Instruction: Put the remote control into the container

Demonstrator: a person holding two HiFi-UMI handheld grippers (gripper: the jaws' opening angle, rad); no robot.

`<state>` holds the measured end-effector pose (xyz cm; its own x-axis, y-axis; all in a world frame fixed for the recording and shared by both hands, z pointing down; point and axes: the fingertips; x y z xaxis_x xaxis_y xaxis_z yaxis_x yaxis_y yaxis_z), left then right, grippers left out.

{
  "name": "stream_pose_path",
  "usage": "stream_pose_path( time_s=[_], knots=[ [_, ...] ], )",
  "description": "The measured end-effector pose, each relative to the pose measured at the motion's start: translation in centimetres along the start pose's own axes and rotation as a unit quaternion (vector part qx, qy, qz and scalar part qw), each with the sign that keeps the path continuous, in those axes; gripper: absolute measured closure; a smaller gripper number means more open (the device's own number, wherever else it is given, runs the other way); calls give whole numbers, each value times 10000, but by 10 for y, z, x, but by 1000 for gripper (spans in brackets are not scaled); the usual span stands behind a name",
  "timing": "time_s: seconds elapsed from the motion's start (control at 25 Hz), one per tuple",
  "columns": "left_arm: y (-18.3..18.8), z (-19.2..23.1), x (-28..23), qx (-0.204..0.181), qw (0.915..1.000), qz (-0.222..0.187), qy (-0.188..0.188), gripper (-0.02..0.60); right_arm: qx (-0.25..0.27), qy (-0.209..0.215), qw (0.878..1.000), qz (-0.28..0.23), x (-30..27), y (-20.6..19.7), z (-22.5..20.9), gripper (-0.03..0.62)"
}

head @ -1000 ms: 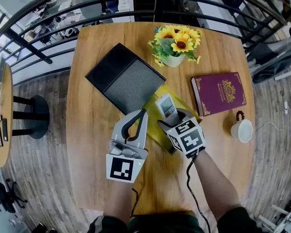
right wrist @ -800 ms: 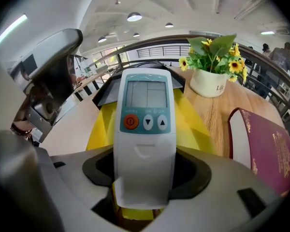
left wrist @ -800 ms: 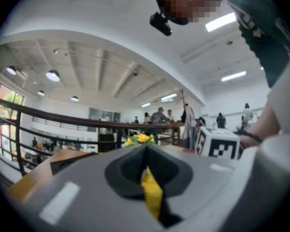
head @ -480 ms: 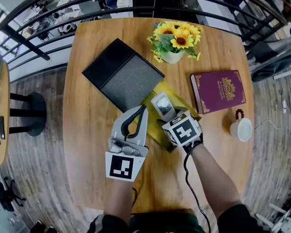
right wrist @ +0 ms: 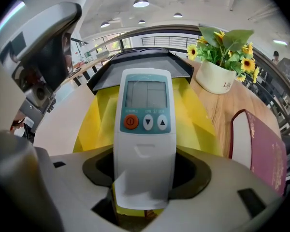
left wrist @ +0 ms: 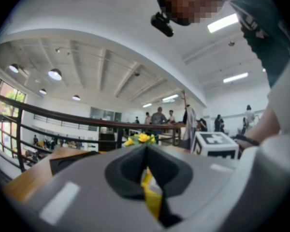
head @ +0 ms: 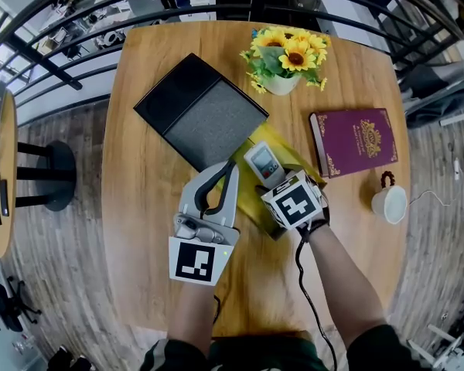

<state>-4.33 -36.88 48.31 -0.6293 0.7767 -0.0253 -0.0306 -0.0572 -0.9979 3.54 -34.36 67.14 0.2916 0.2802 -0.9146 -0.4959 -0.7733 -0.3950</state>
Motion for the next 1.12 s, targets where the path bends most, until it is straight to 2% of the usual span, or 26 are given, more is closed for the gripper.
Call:
stream_pose_path(
  time_s=[0.16, 0.44, 0.68, 1.12],
  knots=[
    [1, -1, 2, -30, 10000, -20, 4, 586, 168, -91, 9995, 264, 0, -1, 2, 309],
    [-1, 4, 9, -106, 9999, 83, 62, 586, -146, -172, 9997, 94, 1, -3, 2, 309],
    [-7, 3, 12, -272, 9994, 197, 24, 586, -113, -193, 9996, 165, 1, -4, 1, 309],
    [-12, 2, 14, 3, 9999, 136, 24, 586, -91, -158, 9997, 170, 1, -5, 0, 309]
  ],
)
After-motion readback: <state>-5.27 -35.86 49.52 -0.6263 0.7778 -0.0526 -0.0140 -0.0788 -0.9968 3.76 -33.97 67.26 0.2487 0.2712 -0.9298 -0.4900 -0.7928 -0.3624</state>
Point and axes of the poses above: the fingertips, and each gripper's own axes: x backward along the fingers, z to its left, y out of its top
